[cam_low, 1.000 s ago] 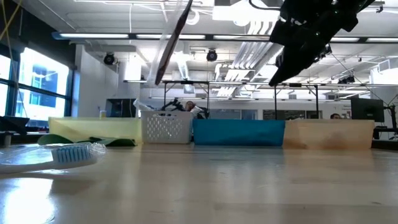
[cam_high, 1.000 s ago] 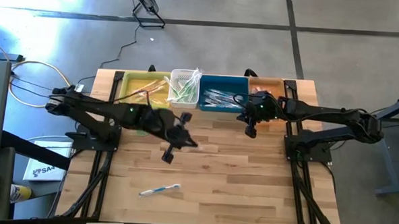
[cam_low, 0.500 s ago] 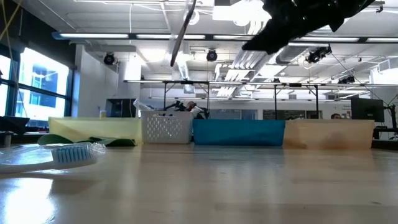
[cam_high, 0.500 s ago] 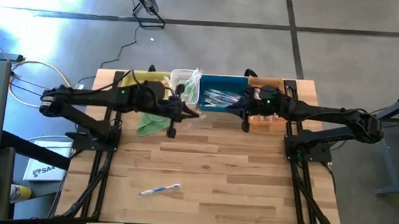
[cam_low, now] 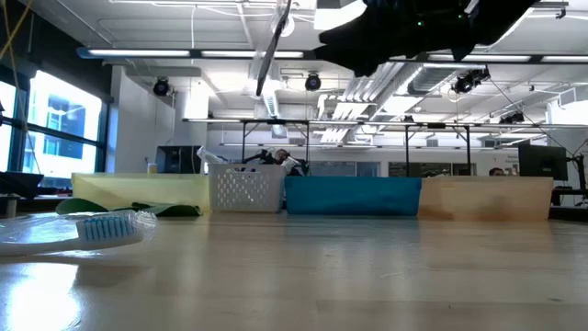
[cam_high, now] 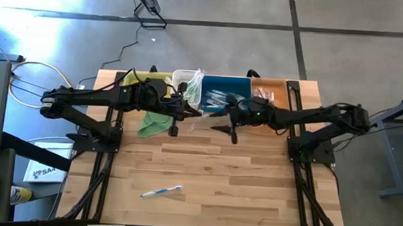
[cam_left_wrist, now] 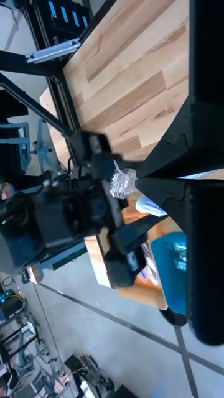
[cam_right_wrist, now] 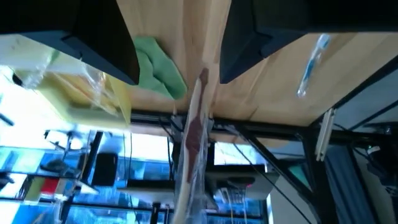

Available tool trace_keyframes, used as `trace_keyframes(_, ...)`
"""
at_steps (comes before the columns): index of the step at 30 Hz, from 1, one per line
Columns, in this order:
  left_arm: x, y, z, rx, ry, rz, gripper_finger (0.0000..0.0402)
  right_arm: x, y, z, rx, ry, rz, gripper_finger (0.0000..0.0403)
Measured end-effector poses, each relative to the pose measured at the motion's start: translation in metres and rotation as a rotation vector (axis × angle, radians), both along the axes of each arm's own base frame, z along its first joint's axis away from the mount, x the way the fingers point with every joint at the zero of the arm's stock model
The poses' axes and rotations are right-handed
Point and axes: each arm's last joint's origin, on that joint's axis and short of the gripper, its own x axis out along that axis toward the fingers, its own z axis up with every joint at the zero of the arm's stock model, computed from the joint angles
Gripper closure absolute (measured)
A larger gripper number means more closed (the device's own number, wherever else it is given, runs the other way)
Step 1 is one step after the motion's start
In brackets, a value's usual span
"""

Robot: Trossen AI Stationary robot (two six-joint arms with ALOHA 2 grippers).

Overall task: Pick & Place Toothbrushes
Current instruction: Put the violet toothbrush into the orange bin

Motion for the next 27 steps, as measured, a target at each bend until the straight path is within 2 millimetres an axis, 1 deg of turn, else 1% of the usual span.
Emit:
trace_keyframes(3, 0.000, 0.000, 0.000, 0.000, 0.000, 0.000, 0.0401, 0.011, 0.005, -0.007, -0.006, -0.035, -0.006, 0.0185)
trace_keyframes(7, 0.000, 0.000, 0.000, 0.000, 0.000, -0.001, 0.0401, 0.021, 0.006, -0.015, 0.056, -0.079, -0.018, 0.0186)
trace_keyframes(9, 0.000, 0.000, 0.000, -0.001, 0.000, -0.001, 0.0401, 0.025, 0.005, -0.018, 0.079, -0.102, -0.014, 0.0186)
trace_keyframes(15, 0.000, 0.000, 0.000, -0.001, 0.000, -0.001, 0.0401, 0.032, 0.004, -0.024, 0.078, -0.144, 0.001, 0.0186)
trace_keyframes(19, 0.000, 0.000, 0.000, -0.001, 0.000, -0.001, 0.0401, 0.032, 0.004, -0.024, 0.073, -0.146, 0.002, 0.0186)
trace_keyframes(27, 0.001, 0.000, -0.001, -0.001, 0.003, -0.001, 0.0401, 0.034, 0.005, -0.015, 0.068, -0.208, 0.024, 0.0186)
